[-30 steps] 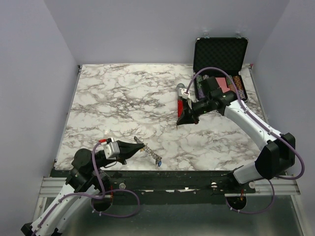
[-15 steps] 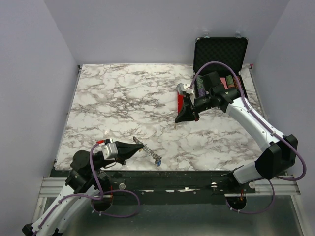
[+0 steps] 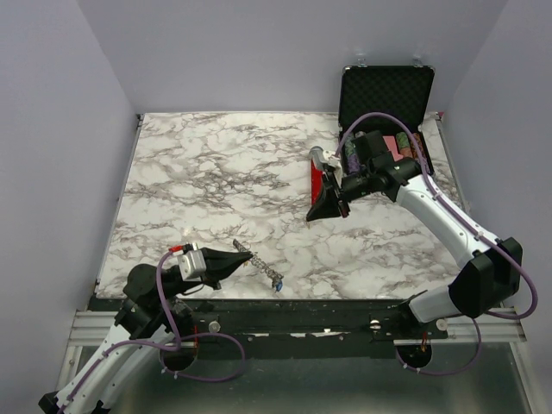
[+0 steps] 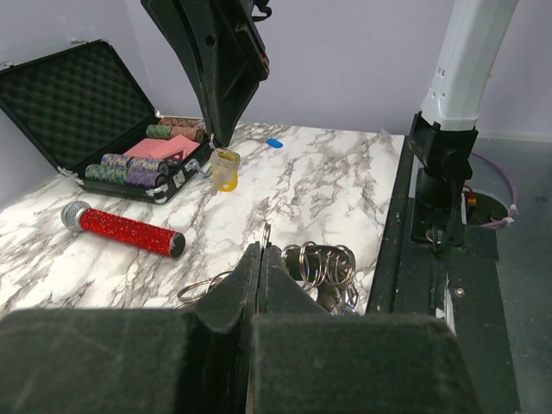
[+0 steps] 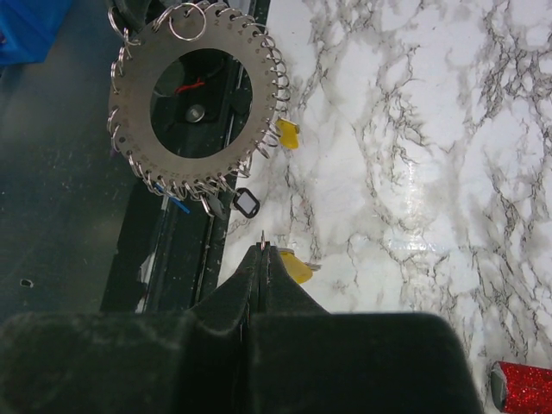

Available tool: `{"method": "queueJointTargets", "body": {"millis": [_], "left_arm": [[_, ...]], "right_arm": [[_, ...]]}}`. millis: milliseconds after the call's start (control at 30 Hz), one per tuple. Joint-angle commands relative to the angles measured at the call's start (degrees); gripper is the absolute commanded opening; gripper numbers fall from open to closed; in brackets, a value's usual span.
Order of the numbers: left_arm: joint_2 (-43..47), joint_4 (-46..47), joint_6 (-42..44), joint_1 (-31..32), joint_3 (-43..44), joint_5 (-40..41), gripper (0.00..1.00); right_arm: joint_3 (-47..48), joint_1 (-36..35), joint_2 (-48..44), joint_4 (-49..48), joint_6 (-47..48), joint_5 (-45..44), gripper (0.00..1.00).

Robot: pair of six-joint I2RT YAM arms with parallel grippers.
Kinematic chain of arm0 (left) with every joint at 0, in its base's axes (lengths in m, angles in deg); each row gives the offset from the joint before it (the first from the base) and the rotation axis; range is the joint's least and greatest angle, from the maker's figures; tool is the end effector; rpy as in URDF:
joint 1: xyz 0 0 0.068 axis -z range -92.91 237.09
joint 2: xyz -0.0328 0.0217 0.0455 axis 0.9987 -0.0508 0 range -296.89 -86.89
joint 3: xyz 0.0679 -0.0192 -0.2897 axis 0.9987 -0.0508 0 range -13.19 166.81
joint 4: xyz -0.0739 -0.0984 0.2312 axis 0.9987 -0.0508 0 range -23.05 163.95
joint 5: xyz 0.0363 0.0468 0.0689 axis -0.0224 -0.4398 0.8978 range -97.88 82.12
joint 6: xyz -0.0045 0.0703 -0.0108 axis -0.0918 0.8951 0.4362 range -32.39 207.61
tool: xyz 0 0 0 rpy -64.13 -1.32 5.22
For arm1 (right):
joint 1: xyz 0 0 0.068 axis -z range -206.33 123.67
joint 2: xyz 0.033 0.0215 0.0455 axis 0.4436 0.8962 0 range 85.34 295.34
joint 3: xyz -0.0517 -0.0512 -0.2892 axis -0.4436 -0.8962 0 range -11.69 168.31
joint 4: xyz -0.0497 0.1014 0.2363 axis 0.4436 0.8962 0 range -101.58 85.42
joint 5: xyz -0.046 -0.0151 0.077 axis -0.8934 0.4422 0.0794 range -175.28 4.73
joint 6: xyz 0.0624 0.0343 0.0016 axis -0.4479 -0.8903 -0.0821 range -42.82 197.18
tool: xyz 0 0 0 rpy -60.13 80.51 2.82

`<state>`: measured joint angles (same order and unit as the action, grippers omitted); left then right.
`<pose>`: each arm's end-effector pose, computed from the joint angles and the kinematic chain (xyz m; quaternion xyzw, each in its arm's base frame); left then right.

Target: Put the keys on the keyring

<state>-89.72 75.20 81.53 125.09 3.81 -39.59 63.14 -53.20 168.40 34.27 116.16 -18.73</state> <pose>0.0385 -0.0692 0.2789 0.3692 0.5006 -0.4407 0.6473 0.2377 0.1807 0.3469 -0.5742 0.5757 0.4918 0.3114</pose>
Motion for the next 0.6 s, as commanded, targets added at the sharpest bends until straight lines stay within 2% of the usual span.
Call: {"method": "queueJointTargets", "body": {"millis": [0, 567], "left_arm": [[0.6, 4.0, -0.9, -0.1, -0.4, 0.7, 0.0], [-0.1, 8.1, -4.2, -0.1, -2.1, 1.6, 0.0]], "right_arm": [[-1.9, 0.2, -1.9, -2.1, -0.2, 3.2, 0.0], [-4.3, 0.2, -2.8, -1.4, 3.2, 5.4, 0.0]]}}
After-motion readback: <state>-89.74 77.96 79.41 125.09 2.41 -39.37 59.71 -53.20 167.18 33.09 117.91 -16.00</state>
